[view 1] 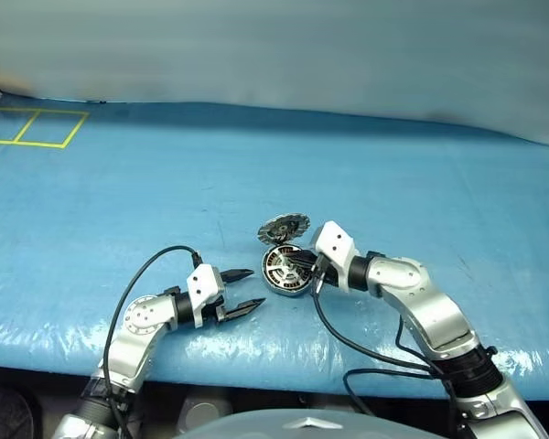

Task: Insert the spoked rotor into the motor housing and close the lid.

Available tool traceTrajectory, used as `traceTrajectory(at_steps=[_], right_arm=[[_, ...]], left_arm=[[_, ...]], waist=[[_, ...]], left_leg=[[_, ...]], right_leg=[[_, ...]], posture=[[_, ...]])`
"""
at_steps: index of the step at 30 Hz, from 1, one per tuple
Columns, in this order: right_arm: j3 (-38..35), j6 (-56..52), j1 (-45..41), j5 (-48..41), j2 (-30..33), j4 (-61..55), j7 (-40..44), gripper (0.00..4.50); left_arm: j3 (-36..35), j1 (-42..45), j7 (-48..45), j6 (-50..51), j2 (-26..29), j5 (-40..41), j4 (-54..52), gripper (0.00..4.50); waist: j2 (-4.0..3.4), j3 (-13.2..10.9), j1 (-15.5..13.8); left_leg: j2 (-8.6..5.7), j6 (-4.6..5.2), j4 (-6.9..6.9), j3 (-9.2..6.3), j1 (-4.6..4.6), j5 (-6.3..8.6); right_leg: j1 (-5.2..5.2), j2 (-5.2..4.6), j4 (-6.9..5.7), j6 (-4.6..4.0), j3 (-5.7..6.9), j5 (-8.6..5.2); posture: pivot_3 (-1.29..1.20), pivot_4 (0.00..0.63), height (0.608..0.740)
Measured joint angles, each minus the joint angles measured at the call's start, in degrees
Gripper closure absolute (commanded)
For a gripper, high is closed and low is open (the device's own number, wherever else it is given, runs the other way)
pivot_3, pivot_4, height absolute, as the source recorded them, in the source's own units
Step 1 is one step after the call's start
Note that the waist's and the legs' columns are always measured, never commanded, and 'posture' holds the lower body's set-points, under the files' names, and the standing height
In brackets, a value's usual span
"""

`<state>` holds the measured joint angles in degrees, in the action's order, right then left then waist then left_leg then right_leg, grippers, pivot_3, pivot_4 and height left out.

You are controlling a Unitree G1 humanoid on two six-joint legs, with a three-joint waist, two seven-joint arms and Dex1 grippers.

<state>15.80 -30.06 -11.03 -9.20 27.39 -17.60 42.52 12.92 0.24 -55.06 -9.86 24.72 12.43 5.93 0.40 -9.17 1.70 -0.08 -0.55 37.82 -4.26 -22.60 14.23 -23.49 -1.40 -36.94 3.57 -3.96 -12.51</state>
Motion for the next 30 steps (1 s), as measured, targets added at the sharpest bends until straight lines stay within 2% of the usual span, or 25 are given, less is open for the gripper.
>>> traceTrajectory(at_steps=[12,19,26,28,30], right_arm=[[2.8,5.75,-0.48,4.72,0.41,3.3,-1.21,4.46],[0.12,2.69,1.55,-1.09,-1.11,-0.46,-0.46,4.46],[-5.56,-3.11,5.74,-9.94,-0.26,-10.65,-0.02,4.46],[-5.89,-4.02,7.65,-10.62,0.59,-11.4,-0.25,4.5],[-6.37,-4.78,10.07,-11.12,1.79,-12.43,-0.5,4.5]], left_arm=[[-1.27,2.33,-0.01,-4.83,-0.93,-0.08,6.42,1.48],[-5.34,3.29,3.27,-1.39,-1.96,2.57,4.14,1.48],[-9.05,7.49,8.45,9.2,-2.67,6.91,-2.91,1.48],[-9.86,10.04,10.61,11.62,-3.26,6.98,-3.07,1.85],[-10.06,14.27,11.93,12.93,-3.63,6.54,-1.31,2.41]], waist=[[0.01,0.05,0.1],[0.01,0.03,0.1],[0.01,0.03,-0.13],[0.02,0.03,-0.19],[0.02,0.03,-0.38]], left_leg=[[0.0,0.0,0.03,-0.01,0.06,0.0],[0.0,0.0,0.01,-0.06,-0.02,0.0],[-0.02,0.0,0.03,-0.1,-0.02,0.0],[-0.02,0.0,0.05,-0.09,-0.02,0.0],[-0.05,0.0,0.05,-0.1,-0.02,-0.01]], right_leg=[[0.08,0.0,-0.01,0.01,0.0,0.01],[0.01,0.0,-0.01,0.31,0.01,0.19],[0.06,0.0,0.01,0.32,0.05,0.18],[0.06,0.01,0.02,0.33,0.05,0.18],[0.08,0.01,0.01,0.34,0.06,0.19]], posture=[[0.0,0.15,0.74],[0.0,0.15,0.74],[0.0,0.15,0.74],[0.0,0.15,0.74],[0.0,0.15,0.74]])
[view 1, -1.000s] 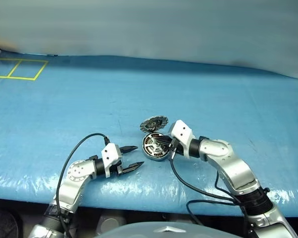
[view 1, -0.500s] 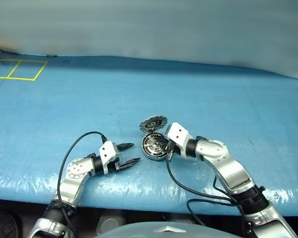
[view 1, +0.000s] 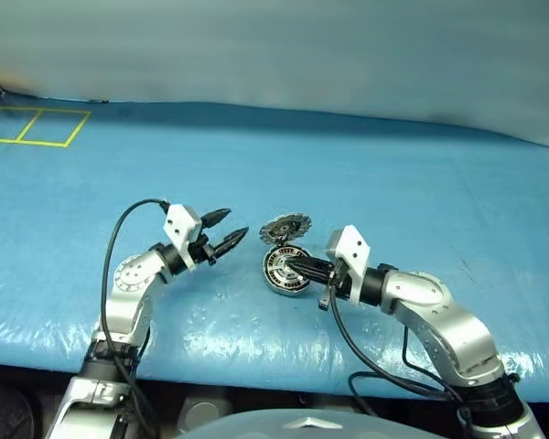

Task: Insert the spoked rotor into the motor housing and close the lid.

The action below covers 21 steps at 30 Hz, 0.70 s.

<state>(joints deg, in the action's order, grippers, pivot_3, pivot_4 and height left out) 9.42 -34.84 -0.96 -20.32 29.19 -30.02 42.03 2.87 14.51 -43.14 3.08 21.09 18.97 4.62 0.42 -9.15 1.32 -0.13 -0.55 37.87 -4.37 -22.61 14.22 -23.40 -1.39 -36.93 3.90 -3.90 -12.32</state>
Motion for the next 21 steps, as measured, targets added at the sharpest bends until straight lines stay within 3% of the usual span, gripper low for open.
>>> traceTrajectory(at_steps=[6,12,21], right_arm=[[-0.53,-0.95,3.05,-1.55,0.33,-2.07,-1.24,4.5],[0.43,-0.95,4.87,-1.41,0.28,-3.07,-3.61,4.5],[-0.42,-0.86,8.79,-1.73,0.3,-4.79,-6.25,4.5]], left_arm=[[-1.5,13.1,1.36,0.93,-4.0,-0.84,13.61,4.43],[2.42,21.46,-5.8,0.12,-7.57,-2.53,23.04,4.47],[14.19,22.22,-22.42,0.44,-5.48,-6.79,19.01,4.47]], waist=[[0.02,-0.01,0.5],[0.06,-0.04,0.34],[0.06,-0.04,0.78]], left_leg=[[-0.05,0.0,0.01,0.04,-0.01,-0.01],[-0.13,0.0,-0.02,-0.05,-0.15,-0.01],[-0.15,0.01,-0.04,-0.06,-0.15,0.0]], right_leg=[[0.0,-0.01,0.08,0.15,-0.07,0.08],[-0.06,-0.01,0.07,0.14,-0.06,0.08],[-0.09,-0.02,0.06,0.14,-0.1,0.05]], posture=[[0.0,0.15,0.74],[0.0,0.15,0.74],[0.0,0.15,0.74]])
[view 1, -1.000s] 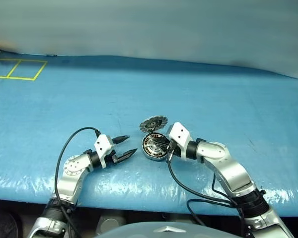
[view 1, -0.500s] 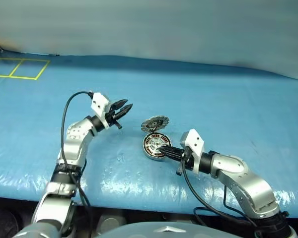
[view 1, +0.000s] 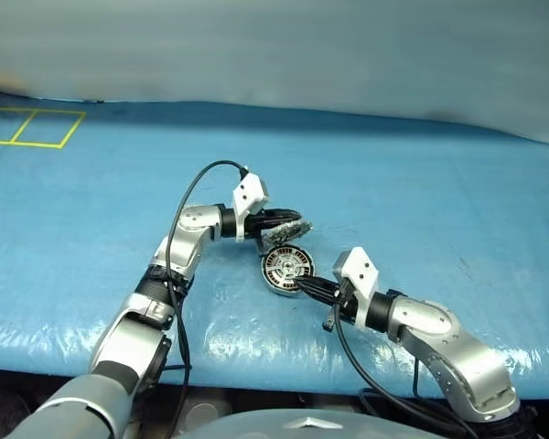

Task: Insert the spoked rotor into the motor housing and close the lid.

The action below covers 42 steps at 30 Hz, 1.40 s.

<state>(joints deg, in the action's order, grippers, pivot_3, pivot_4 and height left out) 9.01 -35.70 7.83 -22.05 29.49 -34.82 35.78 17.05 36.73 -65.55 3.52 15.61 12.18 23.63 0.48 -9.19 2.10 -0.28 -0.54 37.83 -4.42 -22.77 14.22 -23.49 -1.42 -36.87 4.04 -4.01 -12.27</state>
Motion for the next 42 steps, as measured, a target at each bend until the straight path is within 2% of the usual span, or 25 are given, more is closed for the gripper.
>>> traceTrajectory(at_steps=[3,12,22,27,30,33,41,42], right_arm=[[-0.83,0.0,1.83,-0.85,0.61,-1.99,0.0,4.5],[-5.21,-0.11,3.48,-2.7,3.84,-4.42,-0.6,4.5],[-1.47,-0.08,-4.85,-2.14,2.39,-3.71,-1.92,4.5],[-0.22,0.51,-7.23,-0.28,1.79,-1.15,-2.21,4.5],[0.86,1.7,-8.36,1.95,1.67,1.03,-2.51,3.89],[1.71,3.14,-9.41,3.96,0.85,3.78,-2.94,2.93],[4.75,4.1,-12.4,5.45,-0.56,8.93,0.22,0.2],[5.26,4.1,-12.91,5.74,-0.57,9.56,0.58,0.01]], left_arm=[[2.76,-1.01,-4.17,-1.42,1.83,-1.2,-4.43,4.47],[10.66,-5.85,-8.0,-8.23,4.82,-8.4,-8.68,4.47],[10.22,-7.92,-5.06,-10.06,4.82,-9.56,-9.48,4.47],[4.42,-13.77,-4.49,-0.94,7.34,-1.15,-19.33,4.47],[-0.31,-17.73,-4.06,5.05,9.92,5.45,-27.73,4.5],[-4.88,-23.85,-1.45,10.82,12.09,10.79,-34.57,4.5],[-8.65,-35.77,5.55,13.16,15.54,11.19,-39.53,4.5],[-8.85,-36.28,6.41,13.16,15.55,10.99,-39.57,4.5]], waist=[[0.0,0.0,-0.04],[-0.01,0.01,-0.07],[0.0,0.05,-0.09],[-0.02,0.01,0.11],[-0.04,0.02,0.02],[-0.04,0.01,0.07],[-0.04,-0.01,-0.12],[-0.04,-0.01,-0.15]], left_leg=[[0.01,0.0,0.0,0.0,0.01,0.0],[0.02,0.02,0.05,0.03,0.03,-0.01],[0.02,0.1,0.11,0.04,0.15,-0.07],[0.07,0.1,0.03,0.03,0.05,-0.07],[0.11,0.1,-0.04,0.03,0.06,-0.06],[0.12,0.1,-0.07,0.04,0.07,-0.06],[0.12,0.09,-0.01,0.06,0.09,-0.06],[0.11,0.09,-0.01,0.07,0.09,-0.06]], right_leg=[[0.03,-0.01,0.01,-0.01,0.0,-0.01],[0.04,-0.01,0.0,-0.16,-0.01,-0.1],[0.18,-0.02,0.0,-0.22,-0.03,-0.13],[0.0,-0.02,-0.06,-0.13,-0.02,-0.07],[-0.01,-0.02,-0.05,-0.14,0.03,-0.08],[-0.02,-0.02,-0.04,-0.17,0.03,-0.1],[0.02,-0.04,-0.04,-0.42,0.03,-0.25],[0.01,-0.04,-0.04,-0.42,0.03,-0.25]], posture=[[0.0,0.15,0.74],[0.0,0.15,0.74],[0.0,0.15,0.74],[0.0,0.15,0.74],[0.0,0.15,0.74],[0.0,0.15,0.74],[0.0,0.15,0.74],[0.0,0.15,0.74]])
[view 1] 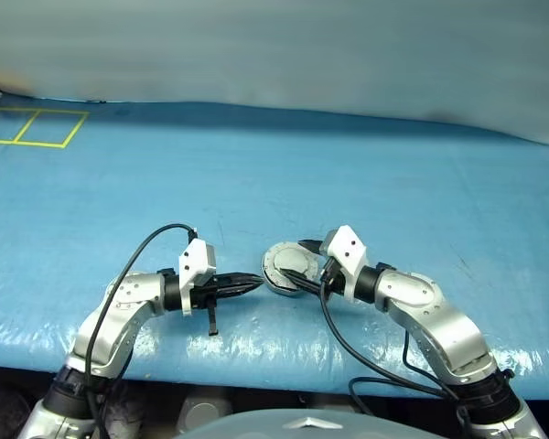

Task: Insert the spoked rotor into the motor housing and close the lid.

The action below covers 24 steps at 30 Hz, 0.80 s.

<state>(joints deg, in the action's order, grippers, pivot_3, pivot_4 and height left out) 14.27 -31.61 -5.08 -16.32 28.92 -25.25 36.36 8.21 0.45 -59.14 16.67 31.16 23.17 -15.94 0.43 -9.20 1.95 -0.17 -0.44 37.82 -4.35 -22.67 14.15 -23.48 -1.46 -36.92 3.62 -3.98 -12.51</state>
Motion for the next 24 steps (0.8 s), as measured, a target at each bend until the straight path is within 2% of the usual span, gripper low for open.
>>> traceTrajectory(at_steps=[9,12,15,24], right_arm=[[2.28,1.59,-2.05,4.69,0.03,4.98,0.07,0.01],[3.04,3.16,-2.18,5.66,-0.02,5.56,0.17,0.6],[3.54,4.65,-1.86,6.31,-0.12,5.96,0.77,1.45],[3.49,4.99,-0.84,7.4,-1.89,5.74,-0.29,1.46]], left_arm=[[-0.86,-3.49,4.3,-0.99,0.06,-1.85,-1.13,4.5],[-0.85,-3.62,4.94,-1.19,-0.06,-2.17,-1.13,4.5],[-0.84,-3.78,5.55,-1.26,-0.37,-2.25,-1.14,4.5],[0.44,-3.76,6.5,-1.45,-0.71,-3.05,-1.16,4.5]], waist=[[-0.01,0.01,0.12],[0.0,0.01,0.12],[0.0,0.01,0.12],[0.01,0.02,0.19]], left_leg=[[0.0,0.0,-0.04,0.03,0.02,0.0],[0.01,0.0,-0.03,0.03,0.05,0.0],[0.01,0.0,-0.01,0.04,0.07,0.0],[0.03,-0.01,-0.02,0.04,0.09,0.0]], right_leg=[[-0.02,0.01,0.0,-0.02,-0.01,0.0],[0.01,0.01,0.0,-0.01,-0.01,0.0],[0.03,0.01,-0.01,-0.01,-0.01,0.0],[0.03,0.03,-0.03,-0.01,-0.02,0.0]], posture=[[0.0,0.15,0.74],[0.0,0.15,0.74],[0.0,0.15,0.74],[0.0,0.15,0.74]])
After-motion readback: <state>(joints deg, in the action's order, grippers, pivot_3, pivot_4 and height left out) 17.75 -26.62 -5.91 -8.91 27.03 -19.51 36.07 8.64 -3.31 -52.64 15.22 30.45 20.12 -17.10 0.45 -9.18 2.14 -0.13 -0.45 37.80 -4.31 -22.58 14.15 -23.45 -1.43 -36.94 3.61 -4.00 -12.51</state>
